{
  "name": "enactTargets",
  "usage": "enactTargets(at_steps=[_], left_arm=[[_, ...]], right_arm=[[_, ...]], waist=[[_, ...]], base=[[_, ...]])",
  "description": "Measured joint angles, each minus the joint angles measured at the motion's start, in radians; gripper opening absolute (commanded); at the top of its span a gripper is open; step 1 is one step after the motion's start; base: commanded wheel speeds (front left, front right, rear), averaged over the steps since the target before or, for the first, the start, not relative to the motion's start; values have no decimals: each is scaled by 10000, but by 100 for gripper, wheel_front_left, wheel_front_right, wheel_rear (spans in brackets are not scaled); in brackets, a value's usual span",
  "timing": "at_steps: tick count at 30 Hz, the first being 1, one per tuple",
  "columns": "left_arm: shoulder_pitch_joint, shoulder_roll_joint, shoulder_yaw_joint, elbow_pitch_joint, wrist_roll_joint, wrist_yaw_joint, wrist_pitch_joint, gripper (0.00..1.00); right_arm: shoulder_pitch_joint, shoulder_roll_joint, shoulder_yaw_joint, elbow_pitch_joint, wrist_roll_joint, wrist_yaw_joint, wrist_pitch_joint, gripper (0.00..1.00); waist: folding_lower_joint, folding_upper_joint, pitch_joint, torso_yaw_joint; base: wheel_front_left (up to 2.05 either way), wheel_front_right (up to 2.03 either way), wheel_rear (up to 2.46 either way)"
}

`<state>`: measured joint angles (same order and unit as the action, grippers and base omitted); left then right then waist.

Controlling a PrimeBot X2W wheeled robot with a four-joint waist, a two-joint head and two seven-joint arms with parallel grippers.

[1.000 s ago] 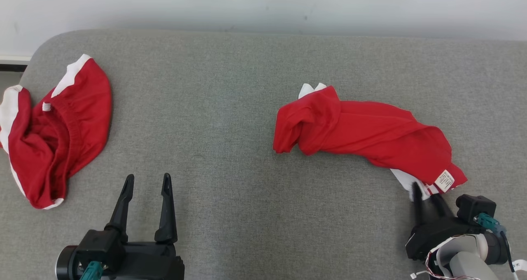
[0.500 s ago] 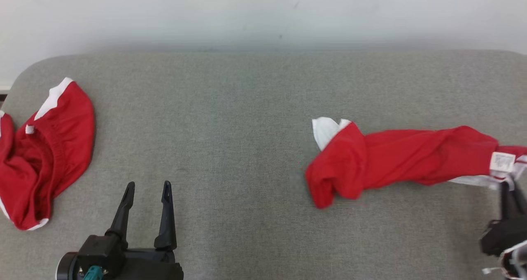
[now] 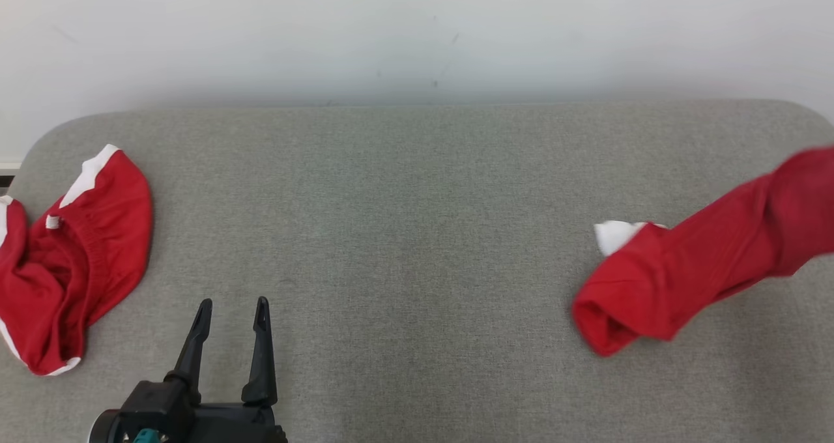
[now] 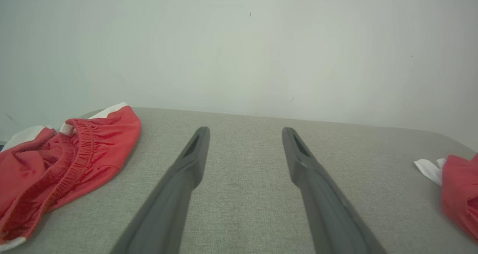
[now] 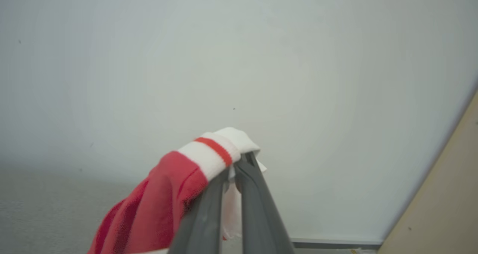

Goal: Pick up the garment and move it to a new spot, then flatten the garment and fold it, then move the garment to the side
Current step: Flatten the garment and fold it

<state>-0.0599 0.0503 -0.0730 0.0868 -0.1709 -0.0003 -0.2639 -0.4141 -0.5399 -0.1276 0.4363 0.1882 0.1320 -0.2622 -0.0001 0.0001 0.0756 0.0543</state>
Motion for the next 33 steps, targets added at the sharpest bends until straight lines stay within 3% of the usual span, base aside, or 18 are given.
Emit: enactTargets(at_steps=[6,11,16,25,33], left_arm=[[20,0,29,0,-48,-46,0,100],[27,-2,-25,-29,-107,2,0,100],[41,-4,-169,-63,-173,88,0,100],[-68,-8,-460,-96,-431,265,0,100],[-128,-4,-650,-144,-537,443,0,100]], right_arm=[[-1313,-295,1070,-1413,-295,-2,522,0],[-2103,-54,2667,-1981,-207,-2,685,0],[-2389,729,4428,-1643,27,0,646,0],[-2901,2727,7908,-44,470,-2,113,0],[-2875,4105,9800,683,769,-2,15,0]], waist=[[0,0,-82,212],[0,0,-100,484],[0,0,-80,825],[1,0,236,1631],[1,0,531,2103]], base=[[0,0,0],[0,0,0],[0,0,0],[0,0,0],[0,0,0]])
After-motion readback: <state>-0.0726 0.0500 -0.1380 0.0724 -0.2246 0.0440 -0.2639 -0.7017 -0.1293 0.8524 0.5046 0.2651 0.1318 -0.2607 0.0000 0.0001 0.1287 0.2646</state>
